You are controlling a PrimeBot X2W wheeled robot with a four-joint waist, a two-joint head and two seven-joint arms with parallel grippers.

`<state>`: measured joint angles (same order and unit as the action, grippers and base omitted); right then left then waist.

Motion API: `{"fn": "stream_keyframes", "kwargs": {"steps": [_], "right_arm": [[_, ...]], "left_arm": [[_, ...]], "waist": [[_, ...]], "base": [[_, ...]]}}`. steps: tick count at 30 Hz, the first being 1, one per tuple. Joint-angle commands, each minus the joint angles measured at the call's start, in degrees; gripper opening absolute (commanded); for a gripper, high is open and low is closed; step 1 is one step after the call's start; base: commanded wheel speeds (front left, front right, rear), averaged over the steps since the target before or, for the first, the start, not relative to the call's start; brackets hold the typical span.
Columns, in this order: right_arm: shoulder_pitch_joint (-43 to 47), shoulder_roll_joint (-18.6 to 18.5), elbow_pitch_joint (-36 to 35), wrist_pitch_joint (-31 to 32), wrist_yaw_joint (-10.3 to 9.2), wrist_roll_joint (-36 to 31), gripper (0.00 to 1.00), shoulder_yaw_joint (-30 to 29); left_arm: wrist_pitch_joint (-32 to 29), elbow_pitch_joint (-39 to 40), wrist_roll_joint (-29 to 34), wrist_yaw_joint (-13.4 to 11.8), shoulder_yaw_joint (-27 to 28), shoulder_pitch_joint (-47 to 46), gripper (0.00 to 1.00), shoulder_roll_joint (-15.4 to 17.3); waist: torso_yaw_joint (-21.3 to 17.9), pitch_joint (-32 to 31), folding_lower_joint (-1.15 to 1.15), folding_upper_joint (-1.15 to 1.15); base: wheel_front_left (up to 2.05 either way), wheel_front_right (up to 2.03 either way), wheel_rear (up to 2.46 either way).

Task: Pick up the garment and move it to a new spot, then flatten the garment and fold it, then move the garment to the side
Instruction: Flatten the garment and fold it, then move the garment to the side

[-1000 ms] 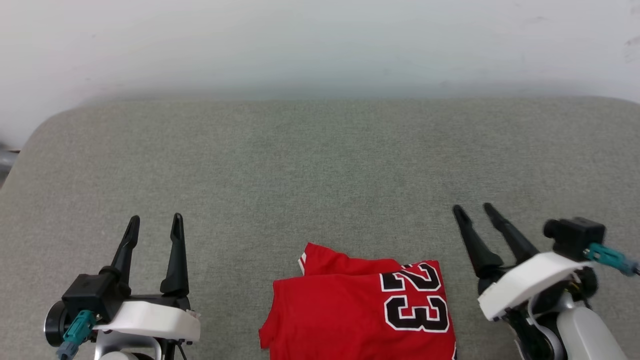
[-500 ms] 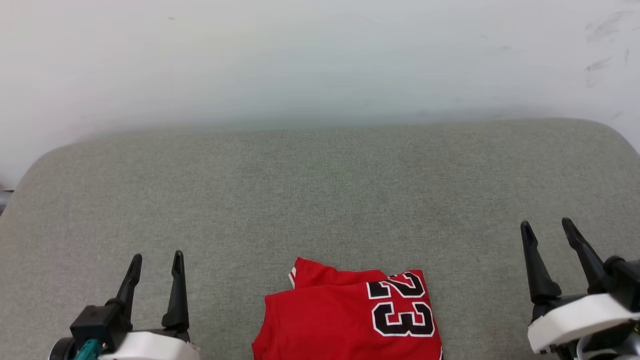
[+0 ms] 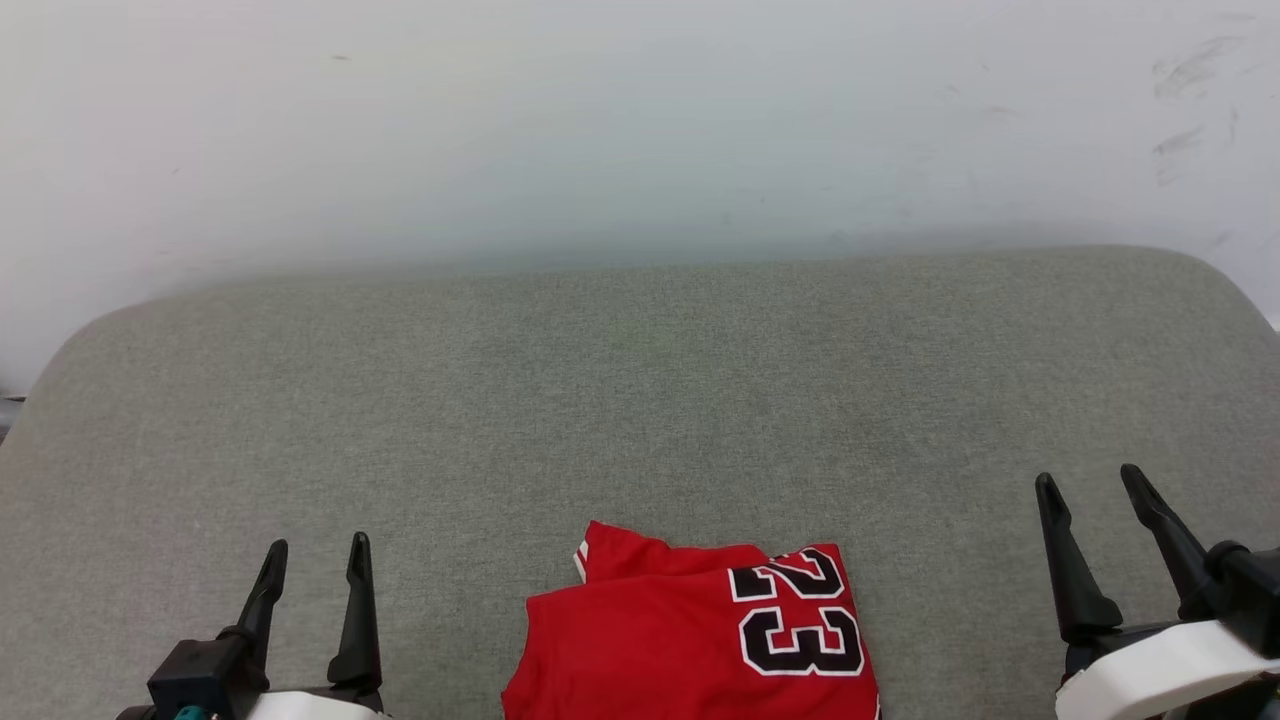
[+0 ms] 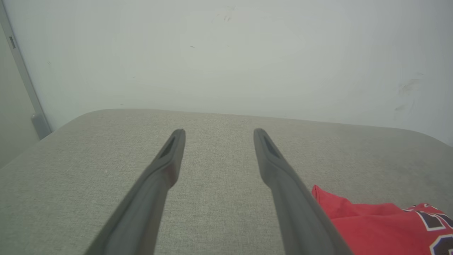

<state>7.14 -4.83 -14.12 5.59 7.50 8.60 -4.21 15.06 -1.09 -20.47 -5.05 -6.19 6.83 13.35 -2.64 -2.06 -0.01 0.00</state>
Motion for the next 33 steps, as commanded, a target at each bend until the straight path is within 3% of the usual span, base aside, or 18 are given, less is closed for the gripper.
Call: {"fn": "stream_keyframes", "kwargs": {"steps": [1, 10, 15, 21, 33], "right_arm": [[0.73, 0.47, -0.7, 0.27, -0.03, 0.37, 1.0, 0.12], [0.89, 0.73, 1.34, 4.34, -0.03, 3.45, 1.0, -1.93], [0.76, -2.65, 7.94, 12.64, -0.03, 13.8, 1.0, -4.99], [-0.57, -7.31, 11.98, 22.66, -0.03, 22.67, 1.0, -0.39], [-4.61, -8.75, 15.93, 29.68, -0.04, 32.29, 1.0, 11.67]], "left_arm": [[0.11, 0.17, 0.39, 0.23, 0.36, -0.15, 1.0, -0.26], [0.11, 0.5, 1.28, 0.93, 0.94, -1.68, 1.0, -0.94], [0.11, 1.5, 2.18, 1.9, 0.8, -3.5, 1.0, -2.24], [0.11, 3.12, 3.22, 3.12, 1.35, -6.19, 1.0, -3.13], [0.11, 3.13, 4.88, 6.03, 2.93, -11.01, 1.0, -5.59]], "waist": [[0.19, 0.09, 0.01, 0.0], [1.15, 0.84, 0.01, 0.0], [3.26, 2.82, 0.01, 0.0], [6.12, 7.55, 0.01, 0.0], [9.85, 15.24, 0.01, 0.0]], "base": [[0.0, 0.0, 0.0], [0.0, 0.0, 0.0], [0.0, 0.0, 0.0], [0.0, 0.0, 0.0], [0.0, 0.0, 0.0]]}}
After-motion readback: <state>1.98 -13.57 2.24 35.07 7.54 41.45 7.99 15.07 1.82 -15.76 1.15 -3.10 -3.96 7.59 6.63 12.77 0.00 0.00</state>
